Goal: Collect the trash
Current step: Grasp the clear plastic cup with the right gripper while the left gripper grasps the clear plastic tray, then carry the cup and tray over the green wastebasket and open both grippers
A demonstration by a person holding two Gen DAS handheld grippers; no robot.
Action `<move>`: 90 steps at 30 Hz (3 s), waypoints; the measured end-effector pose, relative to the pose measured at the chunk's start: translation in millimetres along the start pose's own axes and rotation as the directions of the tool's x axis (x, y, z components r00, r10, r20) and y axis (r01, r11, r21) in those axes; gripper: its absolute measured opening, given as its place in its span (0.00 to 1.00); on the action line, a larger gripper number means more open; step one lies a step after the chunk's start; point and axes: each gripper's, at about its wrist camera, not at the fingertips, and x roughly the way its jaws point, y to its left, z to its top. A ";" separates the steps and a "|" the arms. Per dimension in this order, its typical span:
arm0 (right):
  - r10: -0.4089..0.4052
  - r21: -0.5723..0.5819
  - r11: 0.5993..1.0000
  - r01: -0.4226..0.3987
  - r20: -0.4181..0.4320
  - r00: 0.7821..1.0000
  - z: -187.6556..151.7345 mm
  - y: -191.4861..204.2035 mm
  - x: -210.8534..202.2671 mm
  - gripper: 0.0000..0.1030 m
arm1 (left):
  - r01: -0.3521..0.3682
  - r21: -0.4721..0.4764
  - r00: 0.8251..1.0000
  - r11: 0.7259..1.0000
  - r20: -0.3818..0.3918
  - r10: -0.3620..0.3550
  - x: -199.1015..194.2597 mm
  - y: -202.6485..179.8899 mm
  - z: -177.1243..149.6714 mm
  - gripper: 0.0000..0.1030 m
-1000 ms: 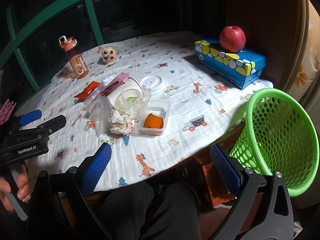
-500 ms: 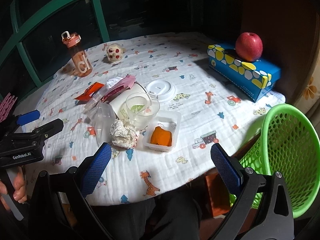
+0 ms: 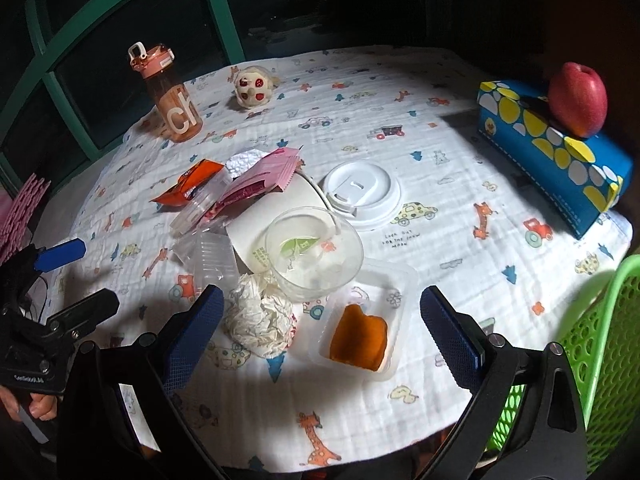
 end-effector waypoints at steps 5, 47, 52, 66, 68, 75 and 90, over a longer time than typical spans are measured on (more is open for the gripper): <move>0.026 -0.002 1.000 -0.026 -0.034 0.999 9.7 -4.7 23.1 0.87 | 0.050 0.048 0.999 0.998 -0.018 -0.049 12.5 -3.0 -5.8 0.93; 0.028 0.096 0.995 -0.033 0.049 0.998 -0.5 -50.6 -38.3 0.61 | 0.440 0.064 0.895 0.896 -0.106 -0.433 95.4 -15.0 9.1 0.68; -0.002 0.121 0.993 -0.005 0.061 0.998 -9.8 -60.9 -51.3 0.61 | 0.444 0.051 0.893 0.895 -0.111 -0.436 96.7 -10.9 8.7 0.68; -0.110 0.225 0.971 0.085 0.097 0.989 -38.2 -104.1 -90.3 0.61 | 0.437 0.049 0.899 0.898 -0.072 -0.433 65.1 -4.6 6.3 0.54; -0.133 0.244 0.964 0.105 0.102 0.986 -44.2 -113.0 -97.6 0.61 | 0.438 0.056 0.899 0.897 -0.057 -0.435 53.3 -6.1 10.6 0.54; -0.230 0.310 0.931 0.191 0.094 0.969 -67.2 -148.7 -118.9 0.61 | 0.450 0.143 0.892 0.882 -0.012 -0.453 16.5 -40.7 34.8 0.54; -0.310 0.401 0.871 0.284 0.000 0.951 -122.5 -214.5 -140.5 0.62 | 0.580 0.299 0.809 0.758 -0.102 -0.579 14.4 -211.9 72.1 0.54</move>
